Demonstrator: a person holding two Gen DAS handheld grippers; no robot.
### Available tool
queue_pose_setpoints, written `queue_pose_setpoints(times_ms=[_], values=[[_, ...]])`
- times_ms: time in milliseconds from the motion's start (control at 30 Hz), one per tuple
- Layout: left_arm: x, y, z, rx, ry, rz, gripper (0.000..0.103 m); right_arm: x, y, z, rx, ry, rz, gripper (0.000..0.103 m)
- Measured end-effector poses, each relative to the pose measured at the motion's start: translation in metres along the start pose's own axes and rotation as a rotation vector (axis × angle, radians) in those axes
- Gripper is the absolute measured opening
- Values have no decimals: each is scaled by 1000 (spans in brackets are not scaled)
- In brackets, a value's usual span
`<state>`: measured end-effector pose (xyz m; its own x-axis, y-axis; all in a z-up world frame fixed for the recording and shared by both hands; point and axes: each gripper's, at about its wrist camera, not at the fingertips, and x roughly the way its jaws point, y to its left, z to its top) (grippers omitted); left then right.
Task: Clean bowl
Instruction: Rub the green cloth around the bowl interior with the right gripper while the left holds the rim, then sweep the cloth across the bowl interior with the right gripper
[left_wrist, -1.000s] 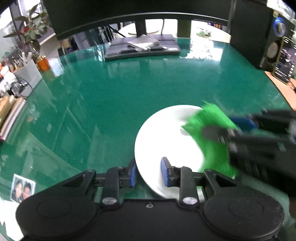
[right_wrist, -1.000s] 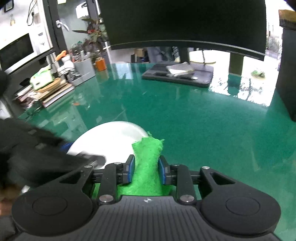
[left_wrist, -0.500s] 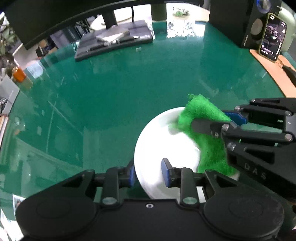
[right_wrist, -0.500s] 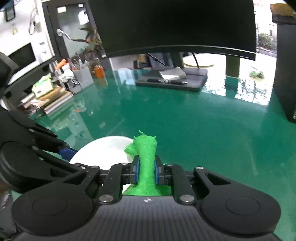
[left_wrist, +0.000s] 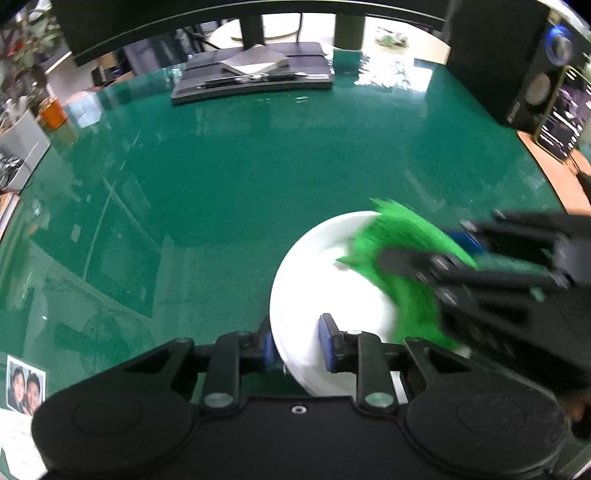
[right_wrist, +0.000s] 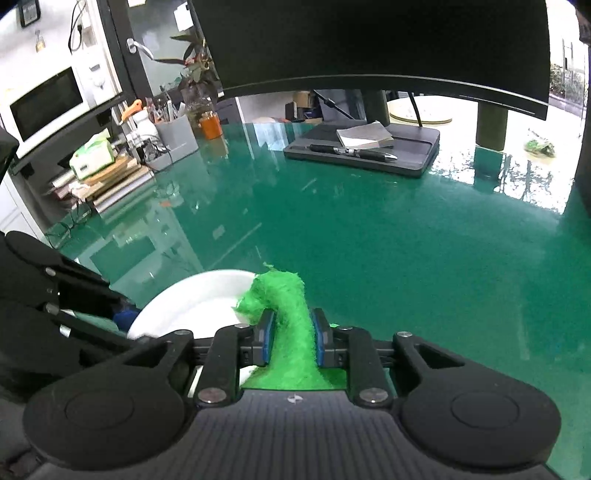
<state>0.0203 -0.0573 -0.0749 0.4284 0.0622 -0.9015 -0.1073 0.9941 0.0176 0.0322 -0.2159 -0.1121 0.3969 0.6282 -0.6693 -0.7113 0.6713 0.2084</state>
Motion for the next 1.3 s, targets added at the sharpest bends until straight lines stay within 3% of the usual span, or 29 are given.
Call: queue_pose_setpoints(times_ms=[100,233,467,533,633,700,733,833,967,1167,1300], values=[[-1,1,-1,9,-11,-2,25,-12,7,-10,12,9,-2,26],[-4,-5,-9,36,-27,9,25,-4,9,-3,15,-25,-81,23],[-1,-3,-6,35,-45,9,26,-10,19,-14,-18,11,-70,26],[1,-1,-4,29,-45,8,26,-17,19,-16,-8,3,-68,36],[2,-3,-6,47,-59,19,26,-20,16,-10,12,-42,-90,40],[1,-2,-7,49,-66,15,26,-17,13,-7,17,-51,-97,36],[1,-2,-9,47,-68,11,26,-13,11,-4,9,-55,-111,25],[-2,-4,-14,43,-66,0,26,-6,12,1,-4,-43,-99,16],[-6,-2,-19,51,-49,-25,28,0,16,7,-25,-33,-88,17],[-4,7,-4,53,-110,-47,28,-1,16,5,-9,-36,-80,16],[8,3,2,64,-87,-25,28,-1,17,5,-12,-30,-92,16]])
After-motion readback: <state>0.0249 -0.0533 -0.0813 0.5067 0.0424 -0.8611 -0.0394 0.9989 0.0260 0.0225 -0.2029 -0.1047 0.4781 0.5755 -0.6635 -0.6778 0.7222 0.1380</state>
